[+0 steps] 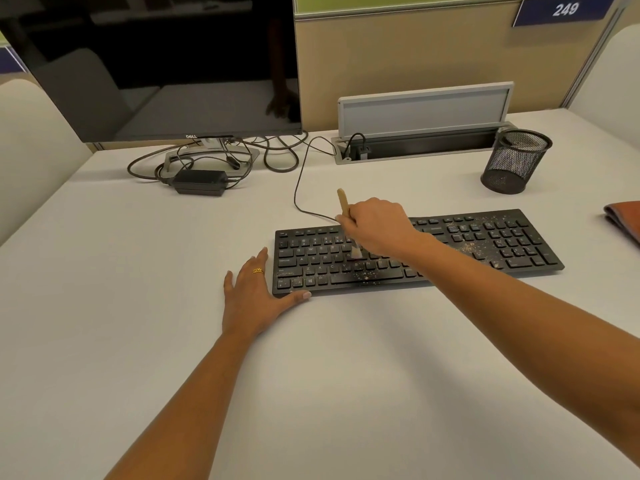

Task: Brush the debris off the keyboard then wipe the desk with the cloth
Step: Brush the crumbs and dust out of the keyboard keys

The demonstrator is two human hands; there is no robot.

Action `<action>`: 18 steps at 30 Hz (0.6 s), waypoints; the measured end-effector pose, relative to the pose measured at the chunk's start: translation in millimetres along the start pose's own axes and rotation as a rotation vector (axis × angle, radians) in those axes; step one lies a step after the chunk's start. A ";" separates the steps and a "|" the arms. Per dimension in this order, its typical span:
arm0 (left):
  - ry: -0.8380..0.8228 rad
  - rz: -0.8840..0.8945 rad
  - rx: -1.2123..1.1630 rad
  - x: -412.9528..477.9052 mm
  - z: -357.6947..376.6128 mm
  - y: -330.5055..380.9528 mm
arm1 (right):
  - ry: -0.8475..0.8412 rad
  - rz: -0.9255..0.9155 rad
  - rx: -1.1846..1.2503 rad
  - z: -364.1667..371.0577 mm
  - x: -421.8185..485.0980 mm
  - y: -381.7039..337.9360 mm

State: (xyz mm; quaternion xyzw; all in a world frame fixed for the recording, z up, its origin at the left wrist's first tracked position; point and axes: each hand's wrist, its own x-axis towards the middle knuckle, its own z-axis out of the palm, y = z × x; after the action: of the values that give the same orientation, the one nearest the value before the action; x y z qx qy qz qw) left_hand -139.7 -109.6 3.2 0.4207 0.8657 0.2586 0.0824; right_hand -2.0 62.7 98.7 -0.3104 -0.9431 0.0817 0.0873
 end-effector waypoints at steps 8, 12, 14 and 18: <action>-0.004 0.003 -0.009 0.3 0.1 -0.5 | -0.044 0.004 0.094 3.4 -2.0 -0.5; 0.004 -0.004 -0.005 1.0 1.1 -1.9 | 0.042 0.039 0.090 0.4 0.3 0.6; 0.011 -0.003 -0.003 1.2 1.7 -2.0 | 0.056 0.059 0.148 4.0 -2.5 0.7; 0.008 0.001 -0.004 1.0 1.4 -1.3 | -0.038 0.015 0.127 10.7 -10.2 -3.0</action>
State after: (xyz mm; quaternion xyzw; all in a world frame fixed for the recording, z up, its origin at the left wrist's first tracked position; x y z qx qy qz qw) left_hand -140.6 -109.0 1.5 0.4197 0.8653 0.2622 0.0796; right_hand 2.0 53.1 87.7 -0.3097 -0.9351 0.1478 0.0882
